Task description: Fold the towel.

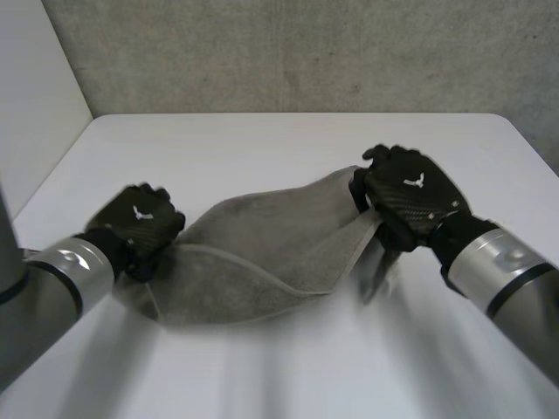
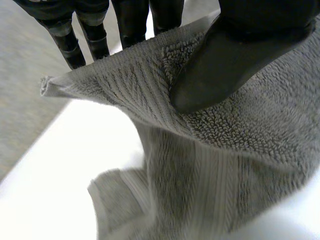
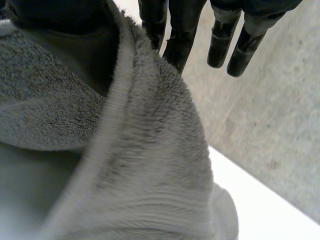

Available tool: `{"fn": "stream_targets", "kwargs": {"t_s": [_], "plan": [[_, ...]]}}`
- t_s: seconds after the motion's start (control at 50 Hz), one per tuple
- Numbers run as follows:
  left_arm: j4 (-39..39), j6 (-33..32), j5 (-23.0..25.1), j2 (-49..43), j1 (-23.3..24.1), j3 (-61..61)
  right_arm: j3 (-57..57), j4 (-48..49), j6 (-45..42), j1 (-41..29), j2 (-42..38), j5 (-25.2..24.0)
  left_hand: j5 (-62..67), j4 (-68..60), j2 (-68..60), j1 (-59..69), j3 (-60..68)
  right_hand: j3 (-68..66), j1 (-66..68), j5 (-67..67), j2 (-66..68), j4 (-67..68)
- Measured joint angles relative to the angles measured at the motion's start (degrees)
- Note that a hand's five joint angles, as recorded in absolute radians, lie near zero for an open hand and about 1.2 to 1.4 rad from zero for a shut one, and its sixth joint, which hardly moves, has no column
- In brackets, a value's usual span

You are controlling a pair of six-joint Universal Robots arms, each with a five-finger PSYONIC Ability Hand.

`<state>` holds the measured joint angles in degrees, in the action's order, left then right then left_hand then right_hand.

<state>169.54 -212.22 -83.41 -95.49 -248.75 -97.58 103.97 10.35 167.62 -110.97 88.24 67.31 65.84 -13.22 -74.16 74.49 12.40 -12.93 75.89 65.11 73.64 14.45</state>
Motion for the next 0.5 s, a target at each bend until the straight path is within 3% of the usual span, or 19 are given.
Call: {"fn": "stream_targets", "kwargs": {"t_s": [0.1,0.26,0.38,0.5], "plan": [[0.0,6.1,0.0,5.3,-0.9,-0.7,-2.7,-7.9,-1.7,2.8,3.5,-2.7,0.0,0.0,0.0,0.0,0.0,0.0,0.0,0.0,0.0,0.0],[0.7,9.3,0.0,8.5,-3.8,-3.0,-7.7,-22.6,-11.4,7.1,2.5,-6.5,0.0,0.0,0.0,0.1,0.0,0.0,0.0,-0.1,0.0,0.0],[6.1,9.3,0.0,5.9,-5.8,-2.5,-15.1,-30.8,-21.6,7.7,-4.9,-6.0,0.0,0.0,0.0,0.1,0.0,0.0,0.0,-0.1,0.0,0.0],[15.2,9.1,-0.5,-2.7,-6.2,3.5,-30.3,-32.7,-24.7,5.5,-17.2,-2.3,0.0,0.0,-0.8,0.1,0.0,0.0,0.0,-0.1,0.0,0.0]]}}
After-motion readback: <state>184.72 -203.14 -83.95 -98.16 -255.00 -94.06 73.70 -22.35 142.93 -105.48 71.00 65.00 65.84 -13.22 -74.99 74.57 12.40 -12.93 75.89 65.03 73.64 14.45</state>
